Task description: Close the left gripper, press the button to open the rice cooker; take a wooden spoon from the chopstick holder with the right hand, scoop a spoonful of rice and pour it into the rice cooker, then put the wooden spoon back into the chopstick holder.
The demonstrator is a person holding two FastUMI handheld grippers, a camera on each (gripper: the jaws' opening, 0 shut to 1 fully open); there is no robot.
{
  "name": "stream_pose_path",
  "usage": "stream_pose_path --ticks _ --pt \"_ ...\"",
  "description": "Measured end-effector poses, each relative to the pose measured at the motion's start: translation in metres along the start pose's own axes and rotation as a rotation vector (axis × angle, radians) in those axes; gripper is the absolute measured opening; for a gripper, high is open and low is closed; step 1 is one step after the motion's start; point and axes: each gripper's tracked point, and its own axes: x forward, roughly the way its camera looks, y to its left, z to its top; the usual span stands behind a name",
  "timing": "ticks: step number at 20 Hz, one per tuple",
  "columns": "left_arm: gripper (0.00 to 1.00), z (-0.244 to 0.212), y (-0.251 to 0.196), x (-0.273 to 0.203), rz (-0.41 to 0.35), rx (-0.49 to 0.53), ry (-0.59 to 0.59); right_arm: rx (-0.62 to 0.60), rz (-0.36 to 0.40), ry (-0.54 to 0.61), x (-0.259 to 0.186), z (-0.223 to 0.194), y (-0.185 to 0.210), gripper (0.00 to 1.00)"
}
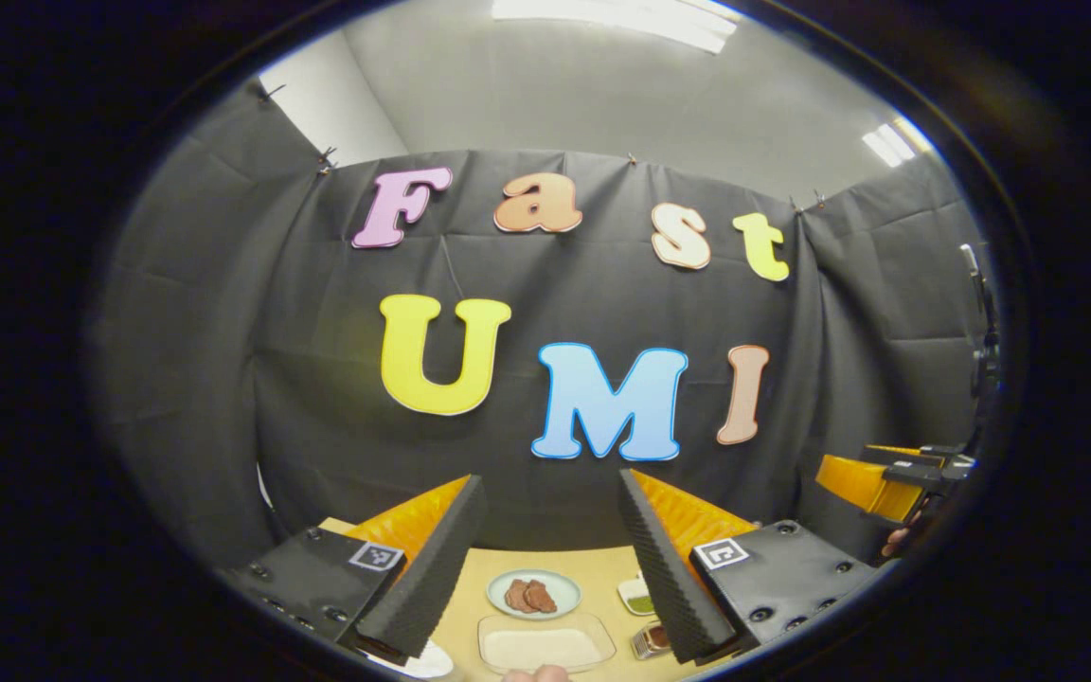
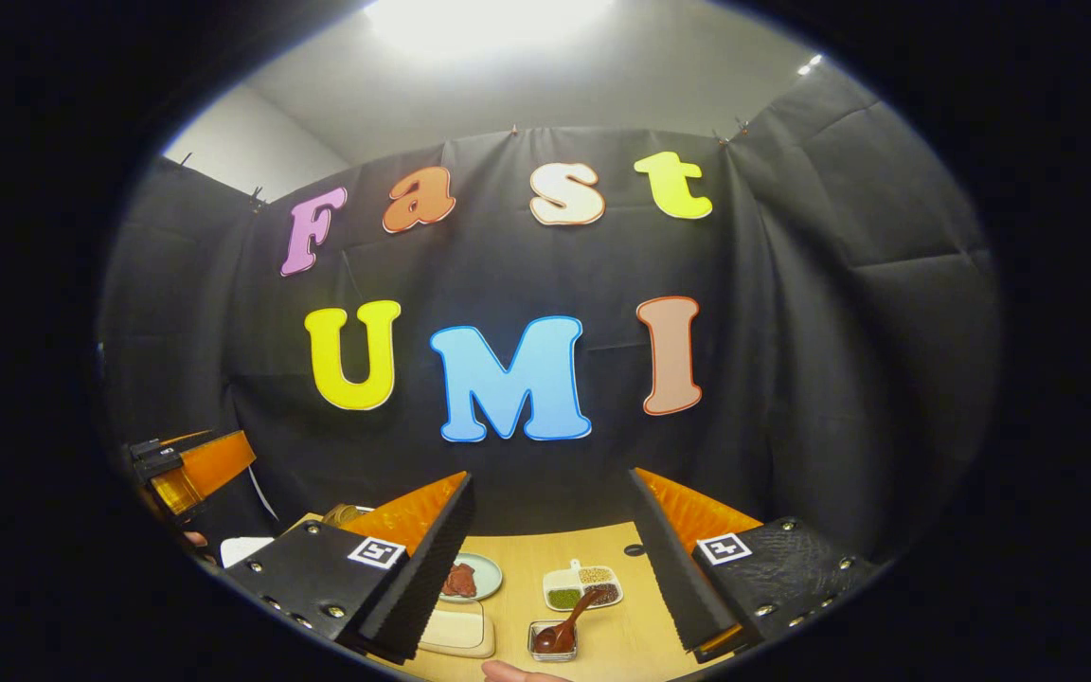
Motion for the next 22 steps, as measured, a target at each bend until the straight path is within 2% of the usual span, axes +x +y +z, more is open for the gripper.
stream_pose_path --ticks 9,10,14,16,18,19,21,22 --pt "0.94 -0.013 0.029 -0.005 0.045 0.027 -0.019 -0.02 0.016 0.011 0.006 -0.016 0.001 0.96" --pt "0.86 -0.018 0.034 -0.006 0.054 0.029 -0.017 -0.024 0.02 0.017 0.007 -0.02 0.002 0.96" --pt "0.22 -0.034 0.068 -0.014 0.137 0.053 -0.011 -0.026 0.042 0.033 0.012 -0.028 0.007 0.96" --pt "0.03 -0.039 0.067 -0.018 0.088 0.033 -0.02 -0.03 0.054 0.037 0.012 -0.032 0.009 0.96" --pt "0.11 -0.055 0.086 -0.021 0.104 0.038 0.004 -0.038 0.062 0.045 0.013 -0.036 0.009 0.96" --pt "0.07 -0.069 0.103 -0.021 0.137 0.054 0.039 -0.039 0.063 0.047 0.014 -0.037 0.009 0.96" --pt "0.1 -0.1 0.131 -0.026 0.183 0.034 0.11 -0.036 0.07 0.052 0.015 -0.039 0.01 0.96" --pt "0.07 -0.117 0.144 -0.028 0.199 0.009 0.145 -0.037 0.071 0.052 0.016 -0.04 0.01 0.96"
